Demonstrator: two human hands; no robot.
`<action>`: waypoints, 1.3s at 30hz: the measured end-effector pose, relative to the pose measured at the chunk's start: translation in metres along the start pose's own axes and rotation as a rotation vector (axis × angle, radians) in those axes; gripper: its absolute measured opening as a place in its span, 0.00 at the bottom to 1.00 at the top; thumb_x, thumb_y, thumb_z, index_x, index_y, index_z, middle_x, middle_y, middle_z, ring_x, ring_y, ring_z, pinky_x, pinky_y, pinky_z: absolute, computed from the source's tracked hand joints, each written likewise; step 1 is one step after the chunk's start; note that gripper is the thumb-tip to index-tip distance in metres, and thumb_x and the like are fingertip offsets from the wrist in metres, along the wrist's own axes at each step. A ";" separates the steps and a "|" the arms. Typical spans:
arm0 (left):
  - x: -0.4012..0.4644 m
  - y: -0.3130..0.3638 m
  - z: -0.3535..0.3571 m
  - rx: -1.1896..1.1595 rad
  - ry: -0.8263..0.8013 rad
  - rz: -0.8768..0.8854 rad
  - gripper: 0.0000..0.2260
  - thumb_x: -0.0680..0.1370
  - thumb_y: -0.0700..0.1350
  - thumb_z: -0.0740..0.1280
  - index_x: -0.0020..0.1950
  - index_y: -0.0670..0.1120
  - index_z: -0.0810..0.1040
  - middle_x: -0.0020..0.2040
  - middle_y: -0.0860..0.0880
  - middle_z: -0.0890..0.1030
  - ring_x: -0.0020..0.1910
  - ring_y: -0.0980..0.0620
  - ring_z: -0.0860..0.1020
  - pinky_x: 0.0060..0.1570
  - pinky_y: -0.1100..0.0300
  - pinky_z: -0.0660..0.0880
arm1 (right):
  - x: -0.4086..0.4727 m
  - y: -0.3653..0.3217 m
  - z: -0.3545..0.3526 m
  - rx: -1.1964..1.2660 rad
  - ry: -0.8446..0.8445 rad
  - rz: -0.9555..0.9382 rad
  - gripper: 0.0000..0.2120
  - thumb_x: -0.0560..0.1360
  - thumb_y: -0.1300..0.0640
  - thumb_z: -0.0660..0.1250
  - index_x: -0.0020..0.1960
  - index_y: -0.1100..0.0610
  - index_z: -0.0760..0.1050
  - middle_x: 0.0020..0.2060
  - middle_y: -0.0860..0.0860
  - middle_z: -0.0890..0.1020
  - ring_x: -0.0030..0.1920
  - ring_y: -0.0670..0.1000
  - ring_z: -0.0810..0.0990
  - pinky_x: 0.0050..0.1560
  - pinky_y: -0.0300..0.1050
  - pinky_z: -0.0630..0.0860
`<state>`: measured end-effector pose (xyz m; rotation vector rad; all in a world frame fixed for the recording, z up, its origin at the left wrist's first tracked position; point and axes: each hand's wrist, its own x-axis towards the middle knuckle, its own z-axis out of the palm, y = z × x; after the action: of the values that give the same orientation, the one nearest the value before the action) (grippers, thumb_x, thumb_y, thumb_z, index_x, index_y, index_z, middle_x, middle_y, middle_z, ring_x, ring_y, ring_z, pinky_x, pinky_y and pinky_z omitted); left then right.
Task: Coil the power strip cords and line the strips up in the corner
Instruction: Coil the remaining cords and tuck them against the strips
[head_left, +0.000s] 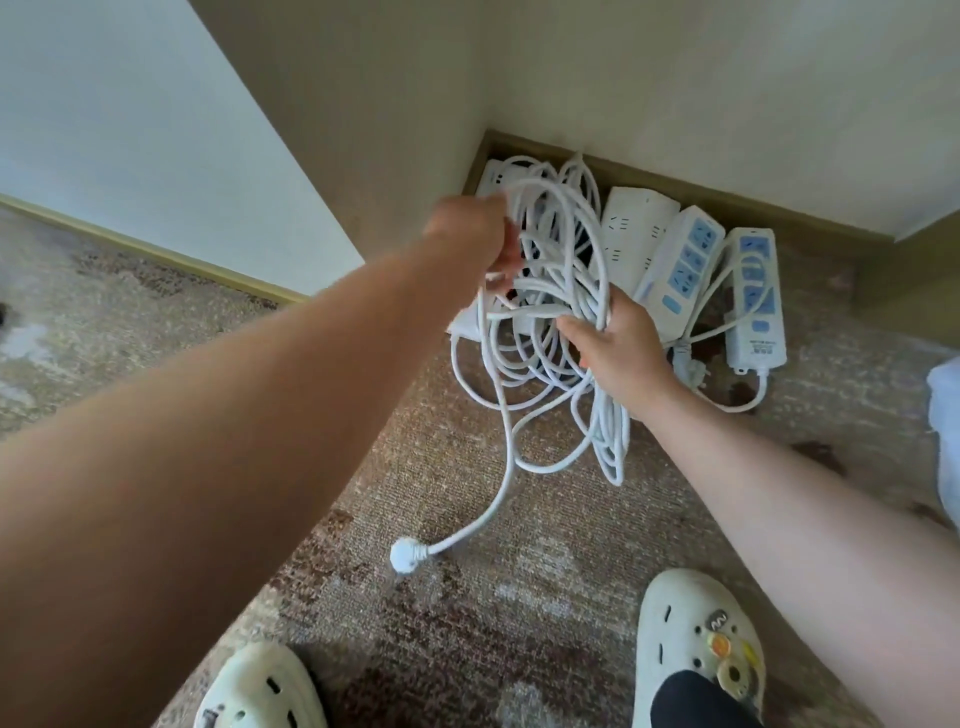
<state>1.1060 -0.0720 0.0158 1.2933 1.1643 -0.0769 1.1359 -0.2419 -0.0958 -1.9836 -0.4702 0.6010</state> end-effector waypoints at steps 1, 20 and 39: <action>0.000 0.008 0.006 -0.117 -0.021 -0.015 0.15 0.82 0.47 0.60 0.39 0.42 0.74 0.30 0.48 0.74 0.28 0.52 0.74 0.32 0.60 0.78 | 0.000 -0.002 0.000 0.039 0.005 0.008 0.03 0.77 0.53 0.68 0.48 0.48 0.74 0.32 0.44 0.76 0.32 0.44 0.76 0.35 0.41 0.75; 0.003 -0.060 0.014 -0.683 0.278 -0.079 0.11 0.79 0.46 0.65 0.38 0.47 0.82 0.31 0.54 0.78 0.32 0.57 0.77 0.39 0.62 0.73 | 0.004 0.000 0.008 0.079 -0.016 0.059 0.03 0.76 0.51 0.70 0.47 0.45 0.77 0.32 0.35 0.81 0.30 0.37 0.79 0.37 0.39 0.70; 0.008 -0.045 0.025 -0.711 0.096 -0.255 0.07 0.79 0.44 0.66 0.45 0.42 0.78 0.45 0.43 0.77 0.38 0.49 0.77 0.49 0.56 0.78 | 0.000 0.006 0.000 0.155 -0.191 0.108 0.22 0.67 0.51 0.78 0.58 0.47 0.75 0.39 0.44 0.85 0.38 0.41 0.83 0.35 0.36 0.78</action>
<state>1.0978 -0.1028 -0.0255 0.5245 1.2756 0.2011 1.1364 -0.2443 -0.1017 -1.8206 -0.4204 0.8742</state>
